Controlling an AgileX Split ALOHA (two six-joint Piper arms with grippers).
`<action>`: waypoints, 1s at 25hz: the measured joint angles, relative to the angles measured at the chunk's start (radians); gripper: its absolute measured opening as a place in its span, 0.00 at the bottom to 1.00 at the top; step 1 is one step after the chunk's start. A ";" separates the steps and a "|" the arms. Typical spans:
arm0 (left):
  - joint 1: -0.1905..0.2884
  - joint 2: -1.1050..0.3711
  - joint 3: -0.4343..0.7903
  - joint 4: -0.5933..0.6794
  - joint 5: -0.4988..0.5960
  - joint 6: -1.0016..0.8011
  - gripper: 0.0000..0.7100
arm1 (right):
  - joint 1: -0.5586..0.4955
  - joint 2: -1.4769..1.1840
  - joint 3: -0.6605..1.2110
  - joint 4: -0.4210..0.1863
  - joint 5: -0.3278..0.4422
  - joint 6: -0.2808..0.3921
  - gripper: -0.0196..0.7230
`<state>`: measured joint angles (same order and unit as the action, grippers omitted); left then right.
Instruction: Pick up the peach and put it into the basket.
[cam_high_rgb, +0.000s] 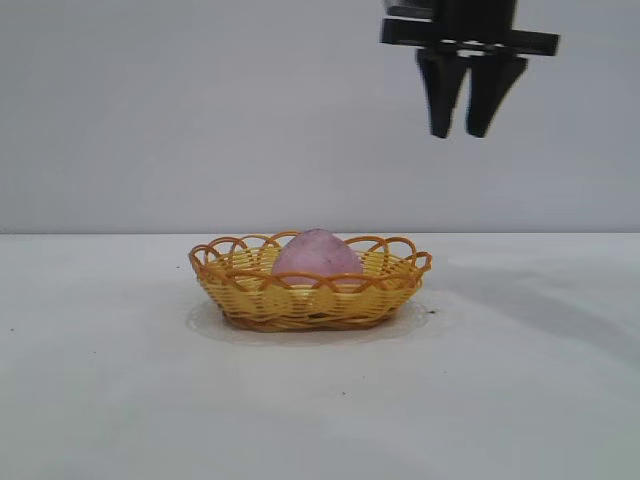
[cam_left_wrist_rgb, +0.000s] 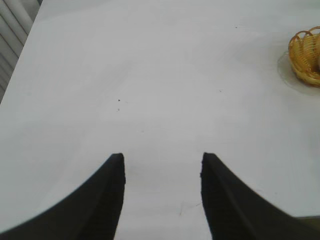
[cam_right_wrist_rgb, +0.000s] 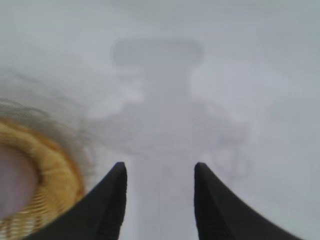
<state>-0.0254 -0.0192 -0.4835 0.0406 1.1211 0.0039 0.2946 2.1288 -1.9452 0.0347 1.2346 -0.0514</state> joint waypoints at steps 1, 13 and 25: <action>0.000 0.000 0.000 0.000 0.000 0.000 0.49 | -0.019 -0.001 0.000 -0.001 0.000 0.002 0.39; 0.000 0.000 0.000 0.000 0.000 0.000 0.49 | -0.224 -0.087 0.106 -0.002 0.000 0.006 0.39; 0.000 0.000 0.000 0.000 0.000 0.000 0.49 | -0.231 -0.503 0.506 0.005 0.000 0.009 0.39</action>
<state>-0.0254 -0.0192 -0.4835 0.0406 1.1211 0.0039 0.0640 1.6258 -1.4392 0.0402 1.2350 -0.0428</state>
